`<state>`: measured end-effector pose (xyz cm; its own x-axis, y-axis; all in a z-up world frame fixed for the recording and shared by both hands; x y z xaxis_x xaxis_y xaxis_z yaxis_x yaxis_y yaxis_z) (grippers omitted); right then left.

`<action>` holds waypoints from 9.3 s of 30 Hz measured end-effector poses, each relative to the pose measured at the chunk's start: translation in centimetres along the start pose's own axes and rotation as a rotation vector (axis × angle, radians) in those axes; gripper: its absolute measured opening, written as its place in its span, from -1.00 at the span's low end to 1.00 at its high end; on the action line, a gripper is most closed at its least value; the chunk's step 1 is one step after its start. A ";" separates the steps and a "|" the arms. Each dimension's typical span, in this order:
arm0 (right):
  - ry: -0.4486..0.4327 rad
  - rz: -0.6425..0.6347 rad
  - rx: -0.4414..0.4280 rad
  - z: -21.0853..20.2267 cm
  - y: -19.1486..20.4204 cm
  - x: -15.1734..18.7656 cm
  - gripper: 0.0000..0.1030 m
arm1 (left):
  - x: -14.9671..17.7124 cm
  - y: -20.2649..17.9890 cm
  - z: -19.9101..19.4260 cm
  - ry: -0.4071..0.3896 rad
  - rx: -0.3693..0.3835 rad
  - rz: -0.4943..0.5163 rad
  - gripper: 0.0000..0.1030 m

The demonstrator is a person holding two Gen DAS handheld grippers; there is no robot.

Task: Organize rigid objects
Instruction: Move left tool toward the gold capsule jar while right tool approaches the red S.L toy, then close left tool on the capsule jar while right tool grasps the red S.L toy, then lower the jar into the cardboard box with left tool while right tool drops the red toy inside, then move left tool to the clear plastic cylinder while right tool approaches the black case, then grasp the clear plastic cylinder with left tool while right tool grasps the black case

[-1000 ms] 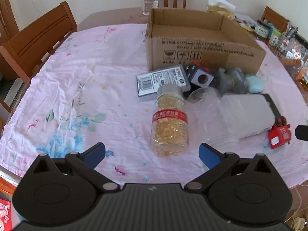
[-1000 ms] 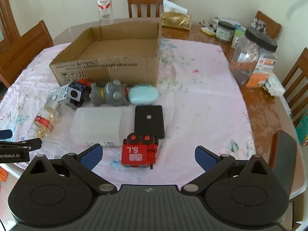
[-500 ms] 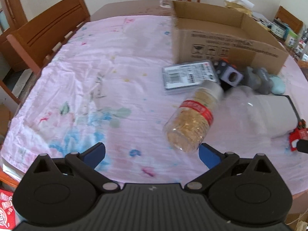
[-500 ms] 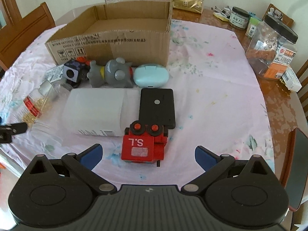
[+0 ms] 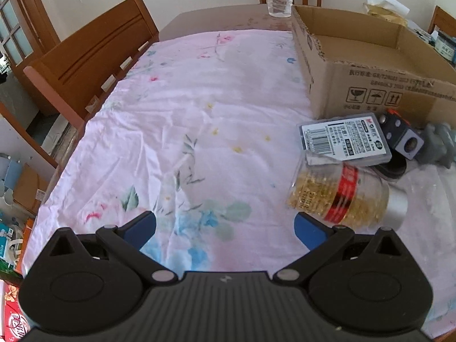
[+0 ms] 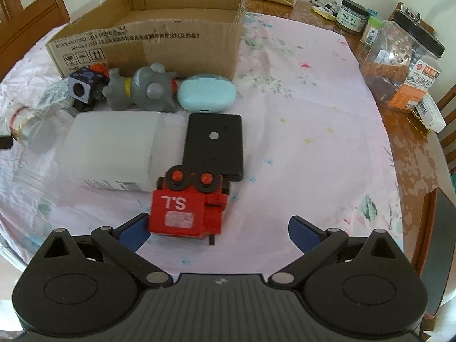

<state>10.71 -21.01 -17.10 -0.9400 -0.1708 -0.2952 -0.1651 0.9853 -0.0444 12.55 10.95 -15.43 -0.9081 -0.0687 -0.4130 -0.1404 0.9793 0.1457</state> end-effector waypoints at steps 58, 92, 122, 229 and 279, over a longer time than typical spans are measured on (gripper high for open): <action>-0.125 -0.085 -0.038 -1.0 2.6 0.1 0.14 | -0.1 -5.4 -1.0 -0.184 0.310 0.282 0.82; -0.205 -0.237 -0.064 -7.5 1.0 -5.2 0.09 | -7.0 -6.2 -8.0 -0.170 0.375 0.381 0.80; -0.268 -0.262 -0.068 -4.9 2.4 -21.8 0.09 | -22.0 -9.0 -2.3 -0.287 0.386 0.327 0.94; 0.019 -0.013 -0.022 3.0 -8.4 -6.5 1.00 | 0.2 -1.4 -0.1 0.097 0.105 0.019 0.97; -0.056 0.089 0.007 4.0 -5.3 -9.2 0.65 | -2.7 -6.4 -0.8 0.002 0.176 -0.048 0.83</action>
<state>21.42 -24.59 -17.93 -0.9328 -0.0820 -0.3509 -0.0794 0.9966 -0.0219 15.58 4.70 -14.58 -0.9030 -0.1160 -0.4136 -0.1120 0.9931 -0.0340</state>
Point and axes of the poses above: each gripper's, at about its wrist camera, not at the fingertips, and z roughly the way its jaws point, y to its left, x to its underside, the point moved 5 cm from there along z, roughly the way its jaws point, and after that the axes turned 8 degrees about y, right-handed, at the moved point
